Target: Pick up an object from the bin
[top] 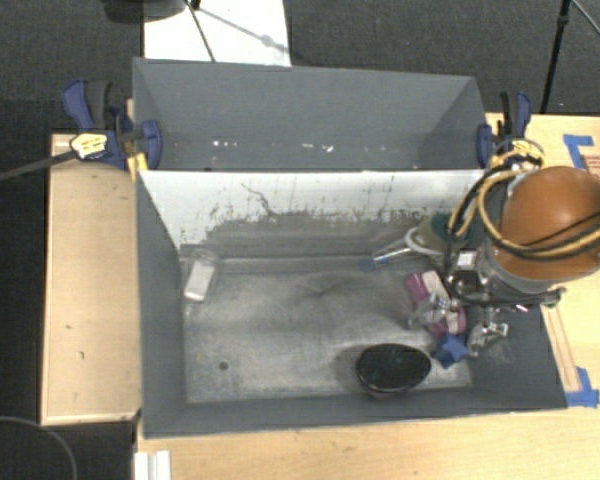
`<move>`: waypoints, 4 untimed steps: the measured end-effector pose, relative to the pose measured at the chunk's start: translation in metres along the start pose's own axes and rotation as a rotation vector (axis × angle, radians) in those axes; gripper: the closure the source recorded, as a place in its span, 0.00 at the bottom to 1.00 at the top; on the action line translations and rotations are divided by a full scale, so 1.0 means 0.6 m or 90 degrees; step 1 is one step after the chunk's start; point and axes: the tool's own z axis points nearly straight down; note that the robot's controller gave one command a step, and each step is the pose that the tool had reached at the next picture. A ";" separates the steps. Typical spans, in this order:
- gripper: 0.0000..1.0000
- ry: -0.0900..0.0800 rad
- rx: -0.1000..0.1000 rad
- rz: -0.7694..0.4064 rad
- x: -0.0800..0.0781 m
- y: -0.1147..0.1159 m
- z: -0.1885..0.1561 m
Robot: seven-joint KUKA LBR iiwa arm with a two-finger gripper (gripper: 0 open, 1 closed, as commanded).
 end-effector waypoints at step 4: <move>0.00 0.013 0.002 -0.308 -0.043 0.005 -0.126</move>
Offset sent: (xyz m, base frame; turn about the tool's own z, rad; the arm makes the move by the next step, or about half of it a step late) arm 0.0000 0.0000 0.0000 0.0000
